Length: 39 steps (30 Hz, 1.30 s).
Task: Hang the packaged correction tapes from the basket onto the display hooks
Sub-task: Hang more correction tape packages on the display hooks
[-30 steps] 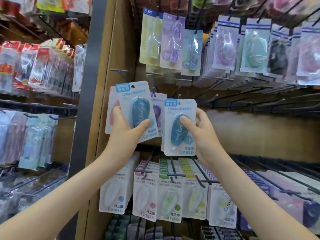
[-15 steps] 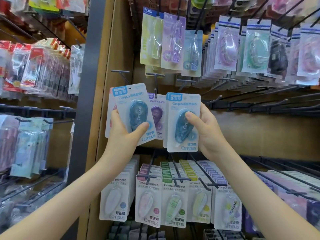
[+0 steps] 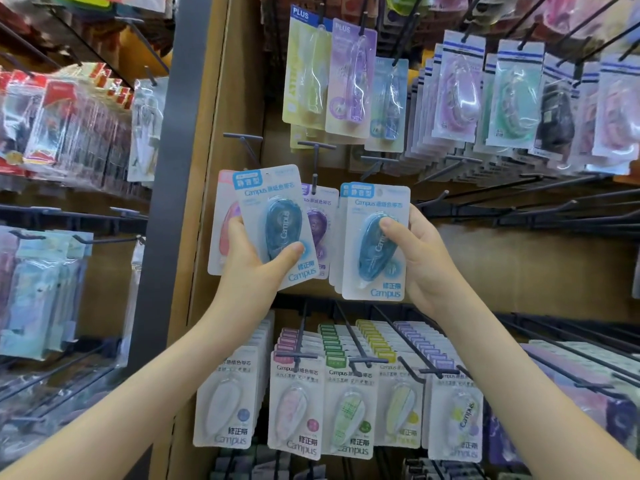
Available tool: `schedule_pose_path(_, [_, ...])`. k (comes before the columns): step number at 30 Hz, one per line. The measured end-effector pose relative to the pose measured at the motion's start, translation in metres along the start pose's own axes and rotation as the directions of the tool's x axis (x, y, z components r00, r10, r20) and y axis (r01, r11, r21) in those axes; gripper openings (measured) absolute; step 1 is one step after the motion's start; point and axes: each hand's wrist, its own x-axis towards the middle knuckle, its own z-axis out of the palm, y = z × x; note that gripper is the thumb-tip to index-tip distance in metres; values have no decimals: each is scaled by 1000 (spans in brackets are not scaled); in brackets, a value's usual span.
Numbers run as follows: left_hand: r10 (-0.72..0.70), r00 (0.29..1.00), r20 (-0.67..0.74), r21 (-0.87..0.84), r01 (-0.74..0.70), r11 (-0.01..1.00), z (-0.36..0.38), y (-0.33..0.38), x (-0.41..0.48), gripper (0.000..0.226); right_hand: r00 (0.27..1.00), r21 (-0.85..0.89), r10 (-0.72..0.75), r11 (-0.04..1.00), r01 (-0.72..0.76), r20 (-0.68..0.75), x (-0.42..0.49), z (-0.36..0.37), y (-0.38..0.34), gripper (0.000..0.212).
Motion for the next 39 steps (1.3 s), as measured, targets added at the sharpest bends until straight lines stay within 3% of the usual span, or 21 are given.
schedule_pose_path(9, [-3,999,54,23,1,1000,9,-10,6,51,994,-16,4,1000,-5,-106,6,-1,1,48])
schedule_pose_path(15, [-19,1000,3,-9,19,1000,8,-12,7,51,997,-80,-13,997,7,-72,8,0,10,52])
schedule_pose_path(22, [-22,1000,-3,19,22,1000,4,-15,5,56,971,-152,-203,971,183,-124,2,2,13,58])
schedule_pose_path(26, [-19,1000,14,5,19,1000,5,-19,3,51,956,-252,-277,936,246,-95,0,6,2,38])
schedule_pose_path(29, [-15,1000,20,17,14,1000,6,-22,3,43,969,-304,-234,931,200,-79,2,5,-4,27])
schedule_pose_path(39, [-42,999,26,-14,42,999,8,-13,6,51,997,-396,-64,916,72,34,3,-11,-28,30])
